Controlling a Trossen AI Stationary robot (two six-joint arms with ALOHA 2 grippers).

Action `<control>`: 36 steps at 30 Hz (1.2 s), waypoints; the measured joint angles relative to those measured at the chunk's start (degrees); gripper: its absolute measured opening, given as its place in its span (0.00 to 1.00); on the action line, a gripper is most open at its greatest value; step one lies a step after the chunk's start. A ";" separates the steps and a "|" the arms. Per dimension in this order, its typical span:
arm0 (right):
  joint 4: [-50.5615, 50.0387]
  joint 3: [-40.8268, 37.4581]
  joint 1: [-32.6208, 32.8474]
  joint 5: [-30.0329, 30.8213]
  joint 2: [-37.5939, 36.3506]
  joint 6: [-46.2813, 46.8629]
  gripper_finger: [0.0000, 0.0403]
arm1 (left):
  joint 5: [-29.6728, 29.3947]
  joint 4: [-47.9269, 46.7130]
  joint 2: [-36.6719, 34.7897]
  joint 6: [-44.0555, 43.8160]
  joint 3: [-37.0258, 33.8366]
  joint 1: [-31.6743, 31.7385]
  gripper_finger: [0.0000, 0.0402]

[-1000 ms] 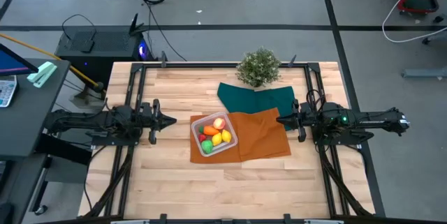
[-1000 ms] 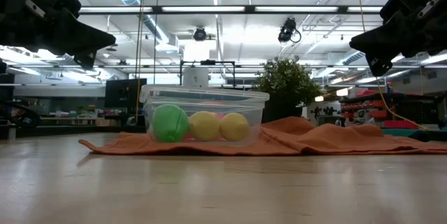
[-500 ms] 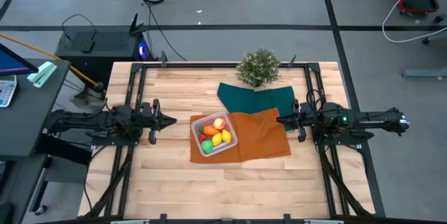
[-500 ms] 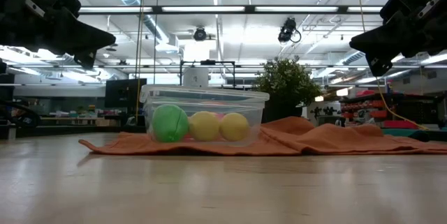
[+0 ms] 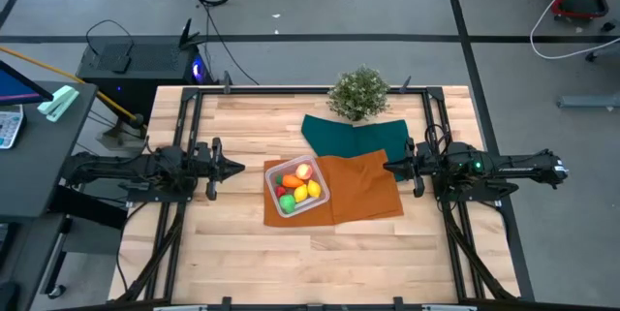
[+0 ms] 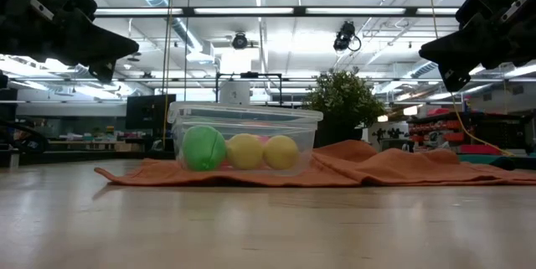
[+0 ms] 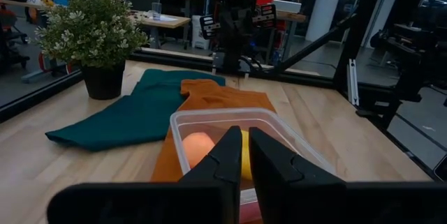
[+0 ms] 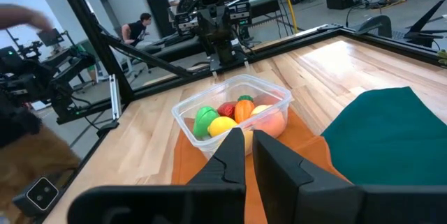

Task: Pick and placing Produce into tupperware
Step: Return to Home Position

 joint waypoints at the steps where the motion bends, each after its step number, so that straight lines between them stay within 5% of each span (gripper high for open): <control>1: -0.02 0.00 0.02 0.00 0.00 0.00 0.00 | 0.00 0.00 0.00 0.00 -0.01 0.01 0.09; 36: -0.02 0.00 0.02 0.01 0.00 0.00 0.00 | 0.00 -0.01 0.00 0.00 0.00 -0.01 0.08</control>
